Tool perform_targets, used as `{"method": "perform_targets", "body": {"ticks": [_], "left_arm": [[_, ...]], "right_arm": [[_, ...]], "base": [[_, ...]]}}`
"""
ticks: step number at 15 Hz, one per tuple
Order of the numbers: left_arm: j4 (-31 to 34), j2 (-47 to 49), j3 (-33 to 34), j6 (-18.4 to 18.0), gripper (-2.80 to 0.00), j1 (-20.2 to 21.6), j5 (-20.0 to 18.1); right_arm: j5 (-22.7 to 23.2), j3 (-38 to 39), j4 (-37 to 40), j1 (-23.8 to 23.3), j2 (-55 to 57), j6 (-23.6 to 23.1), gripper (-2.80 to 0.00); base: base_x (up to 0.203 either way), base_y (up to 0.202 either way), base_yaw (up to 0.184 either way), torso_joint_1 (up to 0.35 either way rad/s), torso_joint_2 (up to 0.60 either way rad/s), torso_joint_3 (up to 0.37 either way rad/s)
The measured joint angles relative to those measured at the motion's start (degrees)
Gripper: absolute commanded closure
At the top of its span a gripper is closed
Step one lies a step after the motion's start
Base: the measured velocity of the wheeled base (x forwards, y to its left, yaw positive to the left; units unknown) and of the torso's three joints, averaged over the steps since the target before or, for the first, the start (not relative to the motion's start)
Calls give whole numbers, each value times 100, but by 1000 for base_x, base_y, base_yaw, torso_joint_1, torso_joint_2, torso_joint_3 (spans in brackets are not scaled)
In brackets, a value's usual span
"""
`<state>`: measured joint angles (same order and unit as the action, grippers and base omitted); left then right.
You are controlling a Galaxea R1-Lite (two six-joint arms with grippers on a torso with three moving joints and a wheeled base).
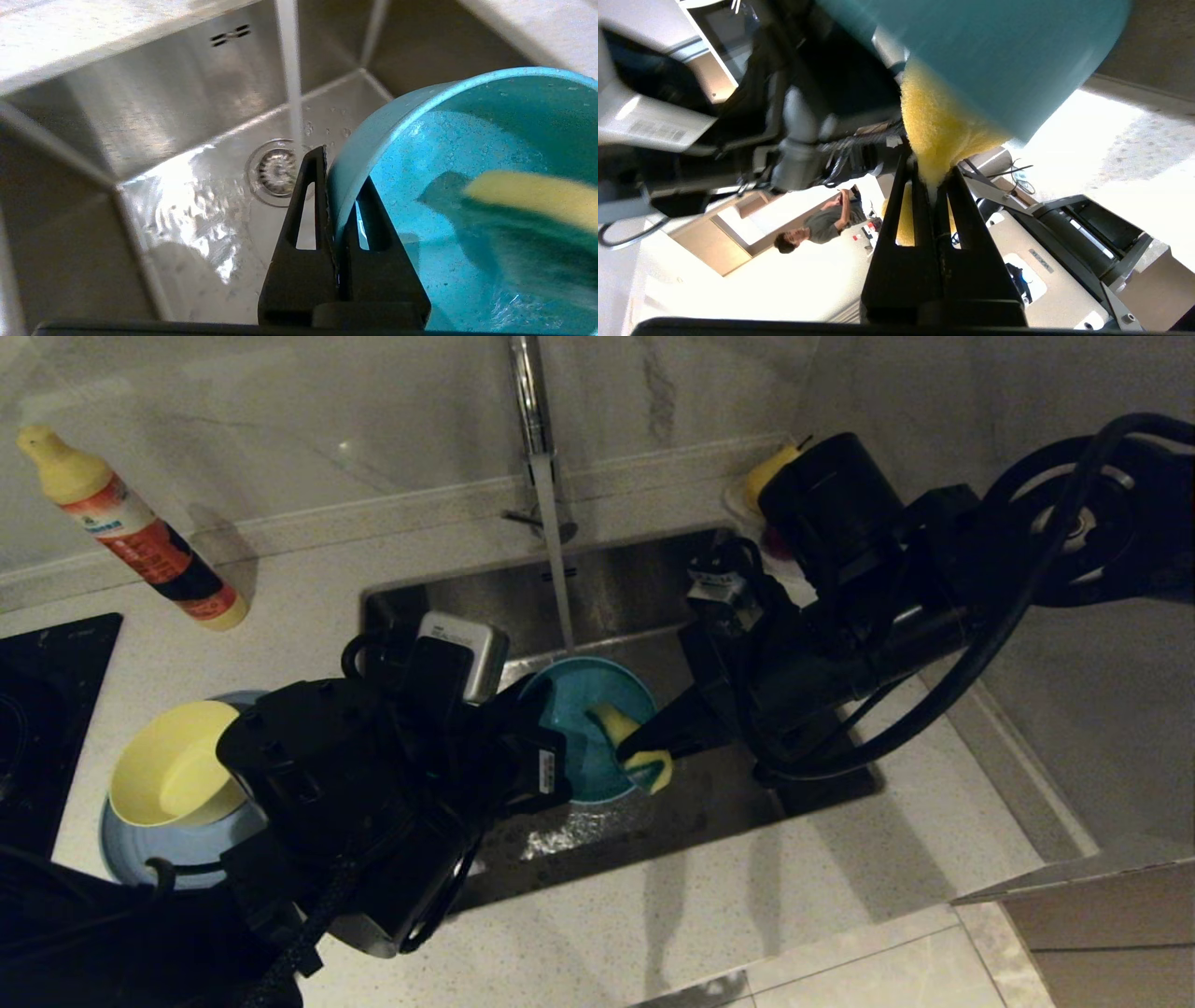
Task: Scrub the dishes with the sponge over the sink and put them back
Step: Wipe the bowl
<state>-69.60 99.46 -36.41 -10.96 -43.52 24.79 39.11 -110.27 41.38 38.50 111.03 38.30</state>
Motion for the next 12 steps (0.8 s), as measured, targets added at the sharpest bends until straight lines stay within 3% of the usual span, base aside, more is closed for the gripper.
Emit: {"method": "perform_targets", "body": {"ticks": [12], "left_arm": [[-78, -135, 156, -94, 0, -50, 39]], "right_arm": [[-9, -40, -528, 233, 5, -7, 0]], "base": [[0, 0, 0, 0, 0, 0]]}}
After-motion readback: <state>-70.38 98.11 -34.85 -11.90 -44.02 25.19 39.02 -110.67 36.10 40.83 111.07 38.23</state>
